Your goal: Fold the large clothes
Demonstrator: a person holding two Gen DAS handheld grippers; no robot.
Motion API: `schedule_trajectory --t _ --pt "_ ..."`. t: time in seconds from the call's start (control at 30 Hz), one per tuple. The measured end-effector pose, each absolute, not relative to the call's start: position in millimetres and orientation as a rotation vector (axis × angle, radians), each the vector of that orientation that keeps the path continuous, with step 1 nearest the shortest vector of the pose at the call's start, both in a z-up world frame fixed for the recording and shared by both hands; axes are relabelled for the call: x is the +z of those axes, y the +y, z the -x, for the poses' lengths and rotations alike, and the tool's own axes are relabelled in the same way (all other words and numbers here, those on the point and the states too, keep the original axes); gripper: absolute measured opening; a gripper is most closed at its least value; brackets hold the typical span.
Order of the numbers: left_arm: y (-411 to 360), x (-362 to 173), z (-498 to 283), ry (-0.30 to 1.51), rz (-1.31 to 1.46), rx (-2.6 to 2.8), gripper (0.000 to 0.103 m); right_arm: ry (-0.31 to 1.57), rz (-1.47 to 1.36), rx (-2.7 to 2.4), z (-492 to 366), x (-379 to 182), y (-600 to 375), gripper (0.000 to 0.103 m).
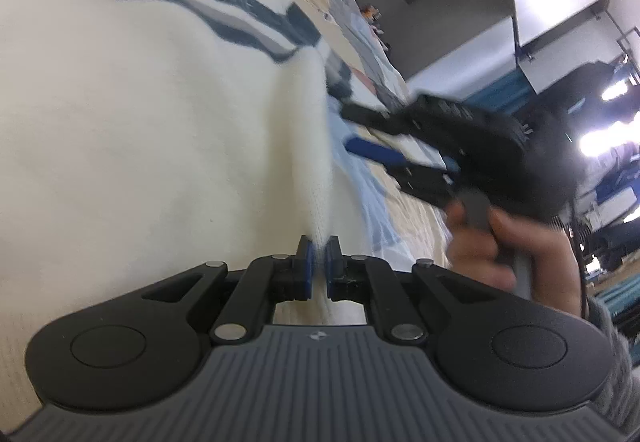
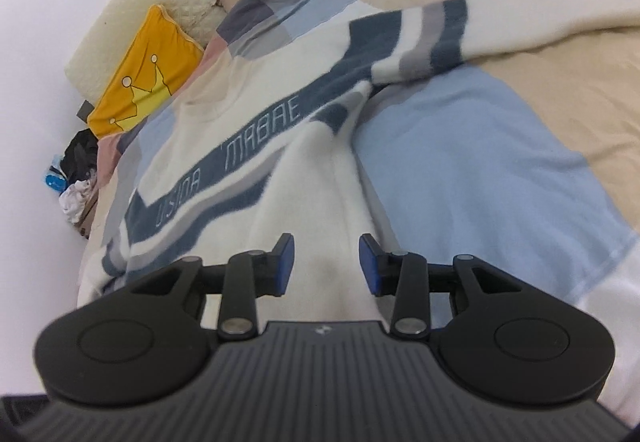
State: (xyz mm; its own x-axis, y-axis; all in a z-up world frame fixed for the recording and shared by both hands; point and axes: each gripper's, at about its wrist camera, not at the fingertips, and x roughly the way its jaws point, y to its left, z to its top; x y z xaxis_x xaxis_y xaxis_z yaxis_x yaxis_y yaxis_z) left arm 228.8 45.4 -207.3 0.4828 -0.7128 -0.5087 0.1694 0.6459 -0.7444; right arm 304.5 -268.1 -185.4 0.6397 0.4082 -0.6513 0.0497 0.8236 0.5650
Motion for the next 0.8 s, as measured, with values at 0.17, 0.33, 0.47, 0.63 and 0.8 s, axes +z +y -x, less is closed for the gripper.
schedule_trajectory --t 0.17,0.33,0.47,0.63,0.8 --pt "40 -211 -228 0.928 0.692 -0.611 0.007 0.855 -0.618 0.211 -331 -189 -273 0.060" --pt "35 -215 -232 0.920 0.712 -0.636 0.007 0.842 -0.623 0.318 -354 -190 -273 0.062" --pt "34 -218 -233 0.932 0.717 -0.647 0.007 0.909 -0.596 0.412 -359 -199 -257 0.057" --pt "33 -221 -236 0.951 0.705 -0.647 0.007 0.935 -0.350 0.324 -354 -198 -240 0.011" --pt "35 -224 -237 0.969 0.715 -0.637 0.008 0.912 -0.258 0.203 -340 -198 -236 0.012"
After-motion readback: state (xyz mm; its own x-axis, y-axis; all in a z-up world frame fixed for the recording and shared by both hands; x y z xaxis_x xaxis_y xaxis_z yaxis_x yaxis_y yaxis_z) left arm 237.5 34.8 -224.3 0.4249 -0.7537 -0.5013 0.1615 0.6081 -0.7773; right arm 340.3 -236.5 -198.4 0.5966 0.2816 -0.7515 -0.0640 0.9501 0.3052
